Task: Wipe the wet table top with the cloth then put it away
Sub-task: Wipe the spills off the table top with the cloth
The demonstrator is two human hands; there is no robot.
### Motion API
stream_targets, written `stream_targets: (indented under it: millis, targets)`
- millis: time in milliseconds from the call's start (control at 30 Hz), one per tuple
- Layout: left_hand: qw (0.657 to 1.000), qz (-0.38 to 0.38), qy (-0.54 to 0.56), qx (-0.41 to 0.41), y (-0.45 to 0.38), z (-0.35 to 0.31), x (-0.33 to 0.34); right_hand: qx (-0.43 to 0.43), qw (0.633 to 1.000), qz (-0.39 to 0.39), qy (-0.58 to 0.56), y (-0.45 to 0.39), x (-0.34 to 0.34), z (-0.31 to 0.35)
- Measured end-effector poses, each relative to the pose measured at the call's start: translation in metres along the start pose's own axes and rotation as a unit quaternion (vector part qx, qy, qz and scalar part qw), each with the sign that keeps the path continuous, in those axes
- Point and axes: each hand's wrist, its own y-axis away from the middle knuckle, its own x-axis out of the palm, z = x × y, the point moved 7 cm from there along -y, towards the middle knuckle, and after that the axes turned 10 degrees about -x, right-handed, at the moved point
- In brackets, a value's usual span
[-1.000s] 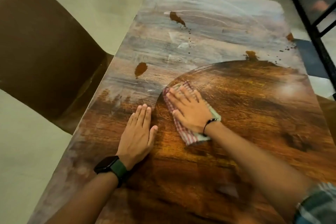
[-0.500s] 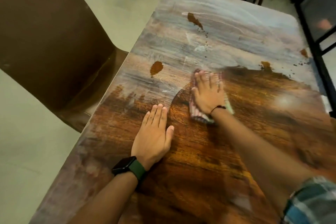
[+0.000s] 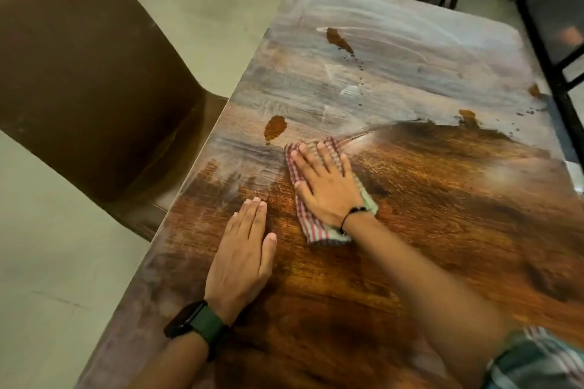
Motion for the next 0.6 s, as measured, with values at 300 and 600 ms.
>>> stream_targets:
  millis: [300,600]
  targets:
    - [1.0,-0.008,0.018,0.005,-0.003,-0.003,0.001,0.094,0.996,0.001,-0.008,-0.08,-0.015,-0.06]
    - [0.979,-0.077,0.125,-0.142,0.019,0.023,-0.024,-0.165,0.986,-0.025,-0.013,0.067,0.015,0.149]
